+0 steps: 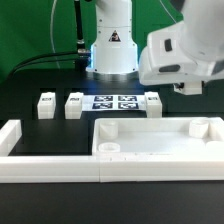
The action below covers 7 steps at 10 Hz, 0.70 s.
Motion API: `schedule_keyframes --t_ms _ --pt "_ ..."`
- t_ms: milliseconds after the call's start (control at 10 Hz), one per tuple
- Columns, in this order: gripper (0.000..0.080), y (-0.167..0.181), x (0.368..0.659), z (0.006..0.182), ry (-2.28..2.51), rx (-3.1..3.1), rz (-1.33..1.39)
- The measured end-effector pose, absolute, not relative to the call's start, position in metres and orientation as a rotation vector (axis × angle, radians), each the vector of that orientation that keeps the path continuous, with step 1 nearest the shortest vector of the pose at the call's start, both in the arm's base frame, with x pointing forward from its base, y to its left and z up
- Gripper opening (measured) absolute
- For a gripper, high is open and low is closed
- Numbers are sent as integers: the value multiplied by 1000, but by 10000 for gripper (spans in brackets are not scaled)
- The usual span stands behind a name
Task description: Assemble desk
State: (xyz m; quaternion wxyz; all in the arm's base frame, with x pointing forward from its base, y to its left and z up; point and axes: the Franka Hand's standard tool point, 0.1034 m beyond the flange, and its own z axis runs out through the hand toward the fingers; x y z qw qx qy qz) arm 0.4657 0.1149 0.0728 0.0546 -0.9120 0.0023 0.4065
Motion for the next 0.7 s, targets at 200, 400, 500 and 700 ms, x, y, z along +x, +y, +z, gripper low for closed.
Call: schedule_keyframes --t_ms 200,400,500,700 --pt "288 112 483 97 -28 -2804 1104" --pt "288 113 500 97 -11 -2889 849" --pt "288 112 496 97 -3 -2921 741" --pt "288 109 502 100 3 -2959 579"
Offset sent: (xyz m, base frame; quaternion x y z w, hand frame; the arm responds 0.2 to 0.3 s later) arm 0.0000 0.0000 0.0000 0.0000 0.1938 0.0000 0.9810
